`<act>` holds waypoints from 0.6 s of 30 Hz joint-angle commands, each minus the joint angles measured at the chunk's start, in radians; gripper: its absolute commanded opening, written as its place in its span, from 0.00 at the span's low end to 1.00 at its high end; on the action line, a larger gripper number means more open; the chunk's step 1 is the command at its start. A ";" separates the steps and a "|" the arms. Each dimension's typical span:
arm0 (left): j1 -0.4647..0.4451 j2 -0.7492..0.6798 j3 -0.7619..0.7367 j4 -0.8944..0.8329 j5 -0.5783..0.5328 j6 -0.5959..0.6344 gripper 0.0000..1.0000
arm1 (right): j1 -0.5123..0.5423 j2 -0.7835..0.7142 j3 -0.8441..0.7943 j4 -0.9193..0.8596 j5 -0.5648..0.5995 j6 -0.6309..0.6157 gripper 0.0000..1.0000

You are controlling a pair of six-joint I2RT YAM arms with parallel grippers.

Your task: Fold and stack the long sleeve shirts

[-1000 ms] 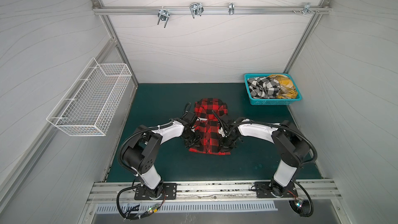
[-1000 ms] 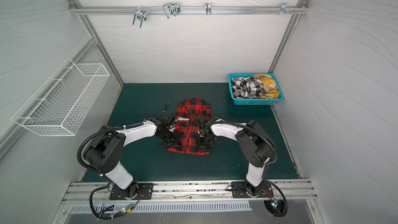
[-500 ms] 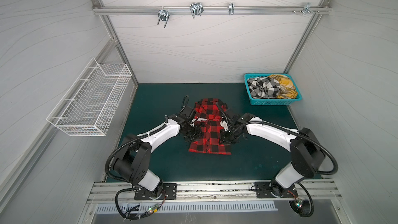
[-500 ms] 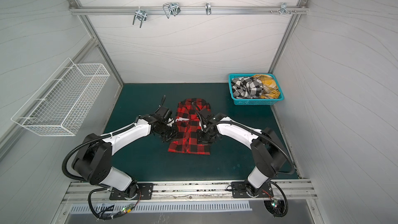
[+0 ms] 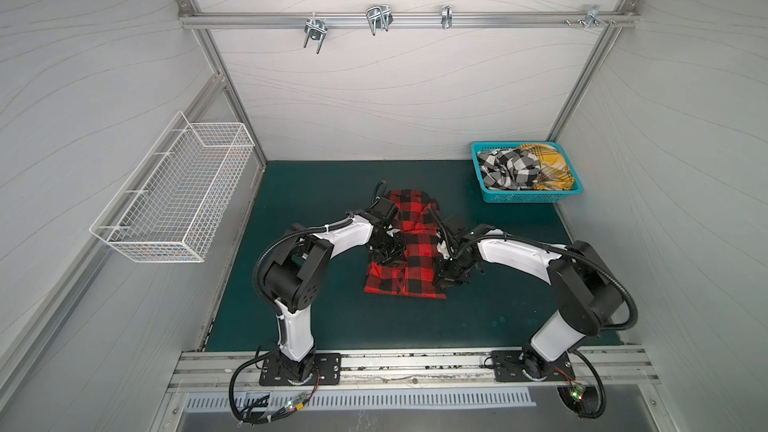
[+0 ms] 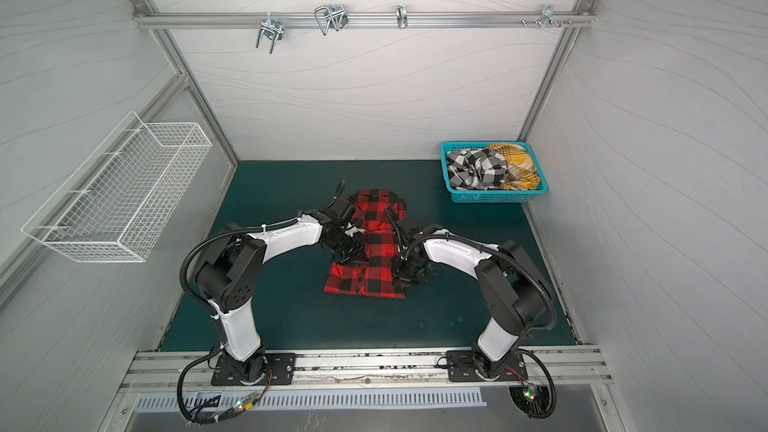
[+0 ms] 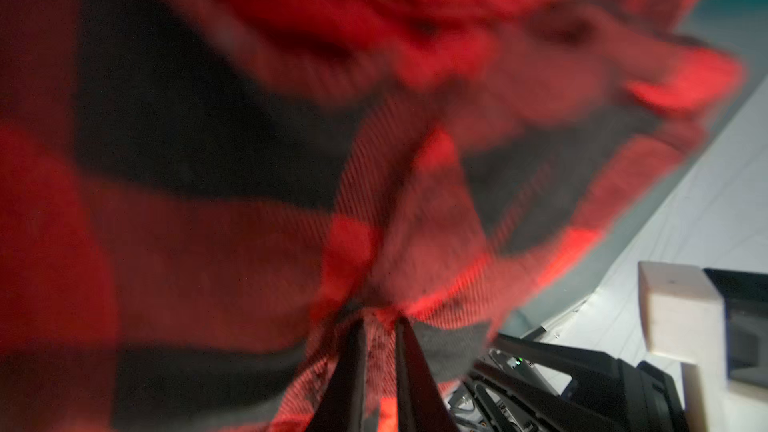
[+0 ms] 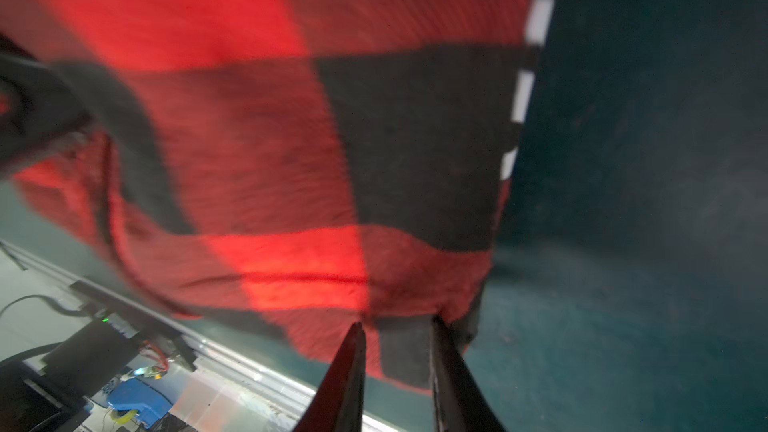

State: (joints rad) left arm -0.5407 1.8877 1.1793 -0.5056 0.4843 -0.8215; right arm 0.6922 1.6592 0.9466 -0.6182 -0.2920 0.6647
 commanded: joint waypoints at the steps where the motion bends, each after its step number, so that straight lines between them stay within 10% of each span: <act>1: -0.006 0.065 -0.019 0.044 0.001 -0.009 0.14 | -0.015 0.042 -0.030 0.052 -0.013 0.027 0.27; 7: -0.004 0.071 -0.054 0.061 0.016 0.000 0.18 | -0.019 -0.011 -0.042 0.031 -0.018 0.023 0.42; 18: 0.025 -0.398 0.047 -0.232 -0.115 0.133 0.46 | -0.011 -0.366 0.065 -0.253 0.140 0.001 0.79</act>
State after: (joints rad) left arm -0.5316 1.6081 1.1973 -0.6247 0.4313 -0.7479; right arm 0.6746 1.3426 0.9886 -0.7277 -0.2379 0.6800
